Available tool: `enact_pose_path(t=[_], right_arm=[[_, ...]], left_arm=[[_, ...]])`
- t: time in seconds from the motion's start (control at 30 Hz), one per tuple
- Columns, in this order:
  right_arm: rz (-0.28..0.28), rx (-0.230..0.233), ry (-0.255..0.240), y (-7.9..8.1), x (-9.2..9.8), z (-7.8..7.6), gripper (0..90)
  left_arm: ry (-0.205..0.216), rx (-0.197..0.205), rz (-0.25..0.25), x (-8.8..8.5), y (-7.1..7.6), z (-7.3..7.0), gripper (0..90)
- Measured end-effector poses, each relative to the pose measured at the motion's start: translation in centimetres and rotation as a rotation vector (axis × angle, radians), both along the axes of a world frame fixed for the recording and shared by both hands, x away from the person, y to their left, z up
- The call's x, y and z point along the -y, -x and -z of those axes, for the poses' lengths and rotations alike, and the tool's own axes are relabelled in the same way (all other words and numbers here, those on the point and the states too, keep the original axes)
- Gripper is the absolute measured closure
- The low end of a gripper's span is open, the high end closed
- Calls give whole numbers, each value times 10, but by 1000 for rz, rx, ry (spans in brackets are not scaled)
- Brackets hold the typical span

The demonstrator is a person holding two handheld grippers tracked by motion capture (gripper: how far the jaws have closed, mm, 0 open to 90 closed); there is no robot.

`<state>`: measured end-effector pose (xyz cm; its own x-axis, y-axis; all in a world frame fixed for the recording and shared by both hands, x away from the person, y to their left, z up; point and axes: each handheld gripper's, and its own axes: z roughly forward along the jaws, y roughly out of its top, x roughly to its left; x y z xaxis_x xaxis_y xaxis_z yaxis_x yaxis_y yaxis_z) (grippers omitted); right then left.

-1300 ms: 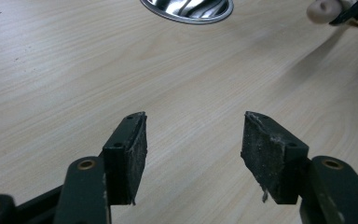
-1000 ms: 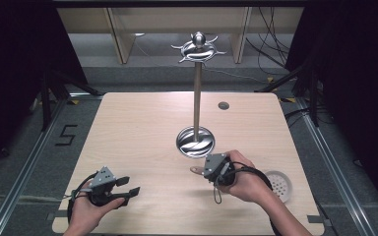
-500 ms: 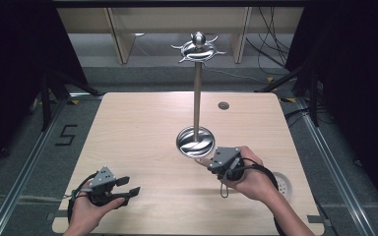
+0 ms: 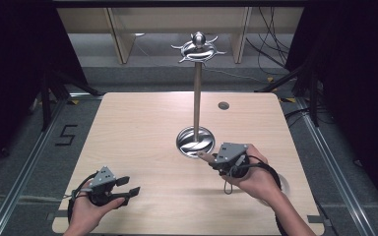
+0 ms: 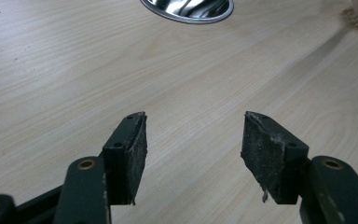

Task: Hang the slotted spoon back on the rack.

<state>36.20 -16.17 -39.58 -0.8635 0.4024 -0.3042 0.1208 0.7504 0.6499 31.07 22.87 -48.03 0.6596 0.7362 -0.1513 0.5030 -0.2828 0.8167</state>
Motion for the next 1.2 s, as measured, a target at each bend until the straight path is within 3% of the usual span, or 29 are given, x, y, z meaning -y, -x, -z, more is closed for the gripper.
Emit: enact_pose_path(t=[0.07,0.1,0.17,0.3,0.4,0.47,0.5,0.7,0.93,1.2], right_arm=[[14,-22,-13,1,1,-1,687],[7,-2,-14,0,1,-1,687],[24,-9,-27,1,2,-2,687],[1,18,-30,0,4,-4,687],[21,7,-56,2,5,-6,688],[13,32,-60,1,5,-7,687],[26,16,-68,2,6,-8,688],[28,40,-95,1,9,-12,688],[79,55,-158,1,14,-18,688],[125,110,-229,0,21,-23,688]], left_arm=[[1,0,-1,0,0,0,395],[0,0,-1,0,0,0,395],[0,0,0,0,0,0,395],[5,0,-2,1,0,0,395],[5,-1,-3,1,0,1,395],[6,-7,-7,1,1,0,395],[-2,-2,-1,0,1,0,395],[3,-10,-8,1,1,0,395],[4,-12,-8,1,1,0,395],[9,1,0,1,0,1,395]])
